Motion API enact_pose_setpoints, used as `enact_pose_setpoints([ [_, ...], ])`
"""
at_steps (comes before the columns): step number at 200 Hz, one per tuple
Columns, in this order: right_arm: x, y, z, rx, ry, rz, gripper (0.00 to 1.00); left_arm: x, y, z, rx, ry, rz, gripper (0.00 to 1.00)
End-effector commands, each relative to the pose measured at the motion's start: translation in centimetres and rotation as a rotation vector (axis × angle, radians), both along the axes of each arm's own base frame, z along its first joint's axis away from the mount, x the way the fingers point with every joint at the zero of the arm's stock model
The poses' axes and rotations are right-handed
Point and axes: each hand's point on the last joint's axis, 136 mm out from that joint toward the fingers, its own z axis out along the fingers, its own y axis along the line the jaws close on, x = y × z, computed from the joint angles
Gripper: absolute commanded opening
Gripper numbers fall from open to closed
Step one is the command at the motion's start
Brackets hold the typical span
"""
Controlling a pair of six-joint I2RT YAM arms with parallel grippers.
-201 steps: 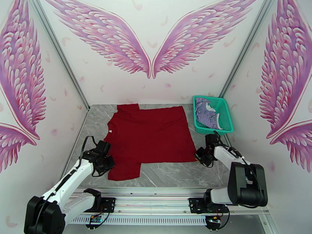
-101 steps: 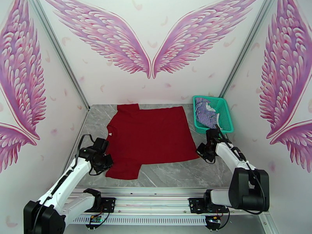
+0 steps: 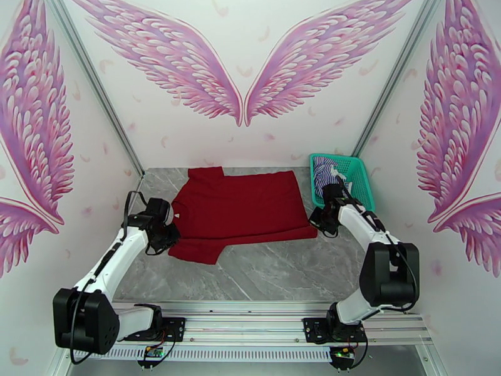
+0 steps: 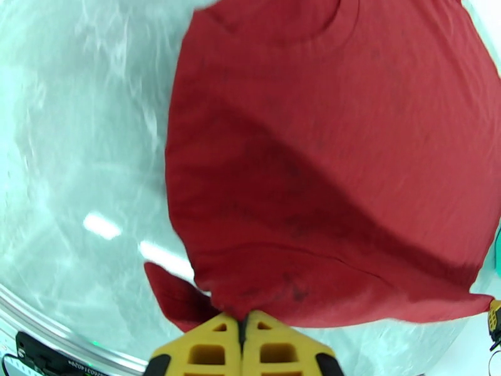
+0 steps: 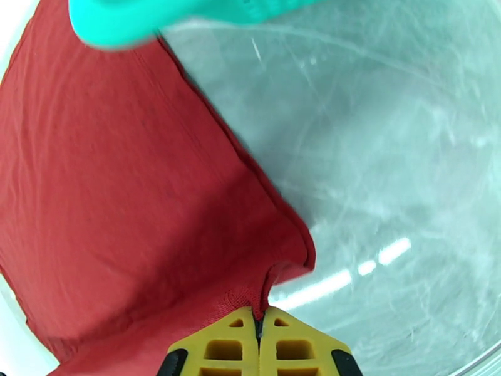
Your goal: Fold and stack the mixed laundry pile
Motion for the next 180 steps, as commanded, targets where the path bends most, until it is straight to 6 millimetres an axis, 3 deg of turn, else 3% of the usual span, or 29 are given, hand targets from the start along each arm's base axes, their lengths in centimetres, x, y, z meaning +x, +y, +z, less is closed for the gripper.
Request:
enact_pose_setpoints([
  [1, 1.5, -0.5, 0.0, -0.038, -0.012, 0.015, 0.05, 3.0, 0.0, 1.2, -0.005, -0.068, -0.035, 0.00],
  [71, 5.4, -0.1, -1.6, -0.044, -0.022, 0.022, 0.06, 7.2, 1.0, -1.0, -0.007, -0.050, -0.021, 0.00],
  [85, 6.3, 0.3, -1.7, -0.051, -0.032, 0.041, 0.15, 7.7, 1.3, -1.7, -0.010, -0.048, 0.001, 0.00],
  [92, 6.6, 0.4, -1.7, -0.060, -0.033, 0.051, 0.25, 8.0, 1.5, -2.0, -0.011, -0.051, 0.012, 0.00],
  [97, 6.8, 0.5, -1.7, -0.065, -0.035, 0.058, 0.36, 8.3, 1.6, -2.1, -0.020, -0.055, 0.023, 0.10],
  [101, 6.8, 0.6, -1.8, -0.068, -0.033, 0.061, 0.45, 8.5, 1.7, -2.2, -0.026, -0.061, 0.029, 0.24],
  [107, 6.9, 0.7, -1.8, -0.070, -0.035, 0.064, 0.49, 8.8, 1.7, -2.2, -0.035, -0.068, 0.036, 0.44],
  [117, 7.0, 1.0, -1.7, -0.069, -0.041, 0.073, 0.53, 9.4, 2.0, -1.7, -0.034, -0.089, 0.049, 0.55],
  [136, 6.9, 1.3, -1.1, -0.073, -0.051, 0.082, 0.55, 9.7, 2.8, -0.5, -0.011, -0.122, 0.070, 0.65],
  [153, 6.5, 1.8, -0.6, -0.078, -0.060, 0.105, 0.55, 9.1, 3.0, 0.5, 0.017, -0.121, 0.027, 0.66],
  [180, 5.4, 4.2, -0.7, -0.061, -0.056, 0.168, 0.55, 6.3, 0.8, -0.2, 0.024, -0.051, -0.084, 0.63],
])
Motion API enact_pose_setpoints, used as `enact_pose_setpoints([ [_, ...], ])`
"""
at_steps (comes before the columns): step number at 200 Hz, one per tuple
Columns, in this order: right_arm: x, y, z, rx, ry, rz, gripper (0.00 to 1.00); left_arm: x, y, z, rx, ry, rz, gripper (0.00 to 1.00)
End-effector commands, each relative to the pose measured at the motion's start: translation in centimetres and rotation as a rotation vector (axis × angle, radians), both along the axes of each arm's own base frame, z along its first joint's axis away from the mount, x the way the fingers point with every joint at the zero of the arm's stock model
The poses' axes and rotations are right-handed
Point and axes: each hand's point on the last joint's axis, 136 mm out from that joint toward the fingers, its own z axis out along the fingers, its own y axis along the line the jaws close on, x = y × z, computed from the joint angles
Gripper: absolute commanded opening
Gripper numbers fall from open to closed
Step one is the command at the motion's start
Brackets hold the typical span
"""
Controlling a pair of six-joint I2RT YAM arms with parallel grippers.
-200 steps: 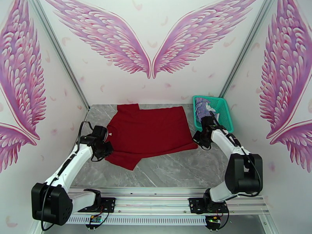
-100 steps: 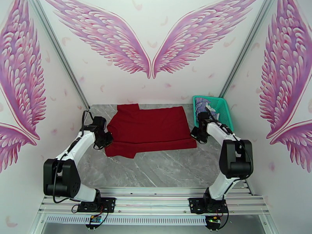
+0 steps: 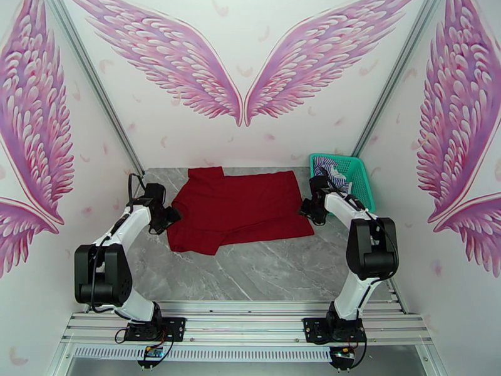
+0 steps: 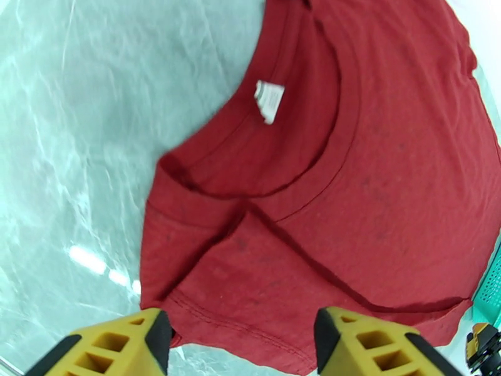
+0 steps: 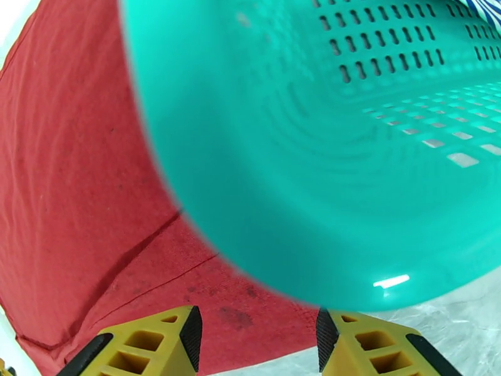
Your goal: Fold and stack the mixed laundry pile
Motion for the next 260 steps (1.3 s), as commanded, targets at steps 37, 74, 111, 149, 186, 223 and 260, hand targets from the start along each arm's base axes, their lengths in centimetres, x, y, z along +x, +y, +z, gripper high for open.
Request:
enact_pose_setpoints([
  [37, -1.3, 8.4, 0.7, 0.063, -0.045, 0.207, 0.53, -5.6, -7.1, -1.8, -0.047, 0.089, -0.202, 0.53],
  [74, -2.3, 14.8, -0.7, 0.125, -0.010, 0.355, 0.50, -7.7, -11.3, -3.7, -0.091, 0.124, -0.313, 0.52],
  [111, -2.8, 15.8, -1.9, 0.139, 0.015, 0.352, 0.47, -8.1, -16.0, -5.1, -0.044, 0.093, -0.510, 0.44],
  [149, -3.4, 15.0, -2.0, 0.105, 0.024, 0.368, 0.47, -8.2, -16.8, -7.4, 0.088, 0.161, -0.586, 0.48],
  [186, -4.2, 14.7, -2.3, 0.105, 0.026, 0.358, 0.47, -8.4, -15.8, -9.3, 0.172, 0.215, -0.572, 0.47],
  [223, -4.7, 14.6, -2.3, 0.113, 0.028, 0.352, 0.46, -6.8, -16.6, -8.7, 0.209, 0.192, -0.588, 0.24],
  [260, -4.6, 14.4, -1.7, 0.100, 0.014, 0.355, 0.46, -6.4, -16.8, -6.8, 0.235, 0.177, -0.599, 0.05],
])
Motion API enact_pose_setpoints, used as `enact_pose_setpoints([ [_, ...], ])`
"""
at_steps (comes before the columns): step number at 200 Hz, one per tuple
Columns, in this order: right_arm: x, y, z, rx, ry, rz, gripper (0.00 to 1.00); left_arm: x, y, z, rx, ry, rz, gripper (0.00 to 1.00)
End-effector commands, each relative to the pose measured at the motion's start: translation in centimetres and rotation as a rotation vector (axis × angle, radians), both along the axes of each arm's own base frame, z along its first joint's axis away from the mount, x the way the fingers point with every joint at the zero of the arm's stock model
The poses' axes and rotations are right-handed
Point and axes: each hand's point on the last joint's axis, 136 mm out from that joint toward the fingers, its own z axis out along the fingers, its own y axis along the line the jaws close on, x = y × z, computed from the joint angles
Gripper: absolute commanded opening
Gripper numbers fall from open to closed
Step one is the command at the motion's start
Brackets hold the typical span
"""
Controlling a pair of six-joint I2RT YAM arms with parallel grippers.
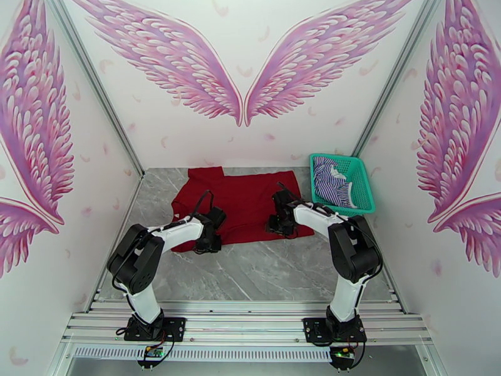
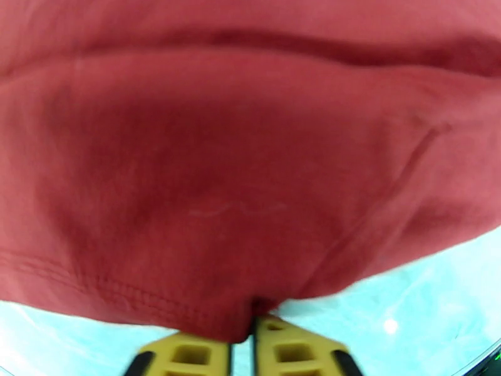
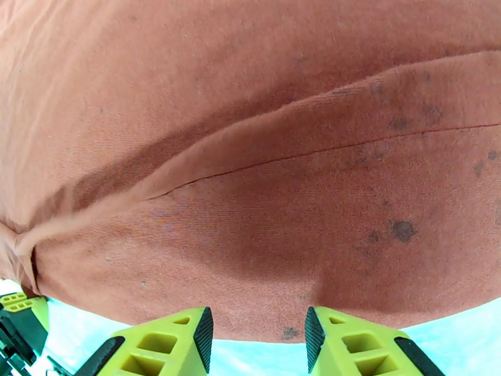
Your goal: Fold and stack the mixed laundry pile
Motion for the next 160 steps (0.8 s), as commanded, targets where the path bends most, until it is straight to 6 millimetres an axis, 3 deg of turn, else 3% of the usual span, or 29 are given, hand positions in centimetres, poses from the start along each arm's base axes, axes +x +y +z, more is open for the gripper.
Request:
enact_pose_setpoints([
  [1, 0.5, -0.4, 1.5, -0.001, -0.050, -0.012, 0.46, 0.7, 0.0, 1.8, 0.028, -0.028, -0.019, 0.05],
  [78, 0.7, -0.1, 2.1, 0.012, -0.055, -0.012, 0.46, 3.4, 0.3, 6.4, 0.047, -0.075, -0.081, 0.06],
  [125, 0.7, -0.1, 2.2, 0.011, -0.060, -0.013, 0.46, 4.4, 0.9, 6.7, 0.042, -0.072, -0.101, 0.05],
  [160, 0.9, -0.1, 2.4, 0.015, -0.063, -0.011, 0.46, 7.2, 1.7, 7.1, 0.040, -0.108, -0.106, 0.05],
])
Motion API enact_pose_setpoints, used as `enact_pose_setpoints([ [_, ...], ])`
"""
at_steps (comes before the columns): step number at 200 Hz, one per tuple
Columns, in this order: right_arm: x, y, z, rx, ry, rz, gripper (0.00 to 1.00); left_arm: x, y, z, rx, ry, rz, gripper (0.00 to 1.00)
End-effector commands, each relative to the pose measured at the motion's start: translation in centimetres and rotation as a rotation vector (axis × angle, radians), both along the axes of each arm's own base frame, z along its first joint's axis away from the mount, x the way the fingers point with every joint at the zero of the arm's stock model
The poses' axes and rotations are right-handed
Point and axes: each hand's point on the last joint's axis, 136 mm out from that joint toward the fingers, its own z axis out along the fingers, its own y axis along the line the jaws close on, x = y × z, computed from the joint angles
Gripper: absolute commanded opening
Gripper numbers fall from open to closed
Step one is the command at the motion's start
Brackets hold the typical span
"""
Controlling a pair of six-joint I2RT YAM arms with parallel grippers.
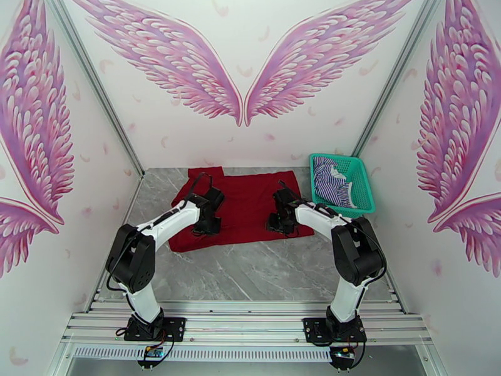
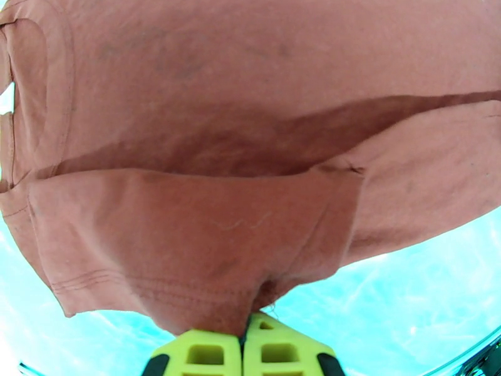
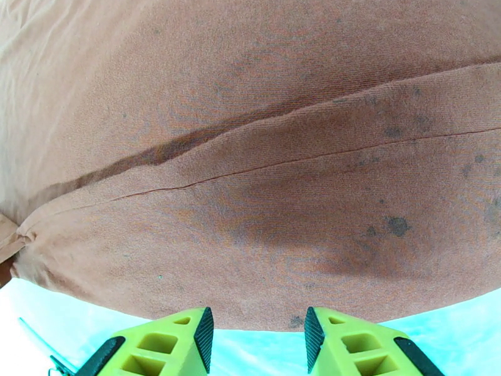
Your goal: Fold and stack the mixed laundry pile
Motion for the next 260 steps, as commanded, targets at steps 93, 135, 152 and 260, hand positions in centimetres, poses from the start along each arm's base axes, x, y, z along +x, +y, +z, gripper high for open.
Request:
enact_pose_setpoints([
  [93, 0.3, -0.3, 2.0, 0.003, -0.043, 0.003, 0.46, 8.4, -0.6, 1.3, -0.052, -0.059, -0.070, 0.56],
  [135, 0.5, -0.2, 2.4, 0.009, -0.053, 0.000, 0.47, 6.4, 2.4, 3.9, -0.118, -0.084, 0.052, 0.58],
  [152, 0.6, 0.1, 2.6, 0.022, -0.057, 0.005, 0.47, 4.2, 5.1, 3.3, -0.150, -0.067, 0.151, 0.57],
  [260, 1.5, 1.7, 1.4, 0.047, -0.034, 0.033, 0.47, 1.1, 6.3, -4.9, -0.345, 0.006, 0.493, 0.53],
])
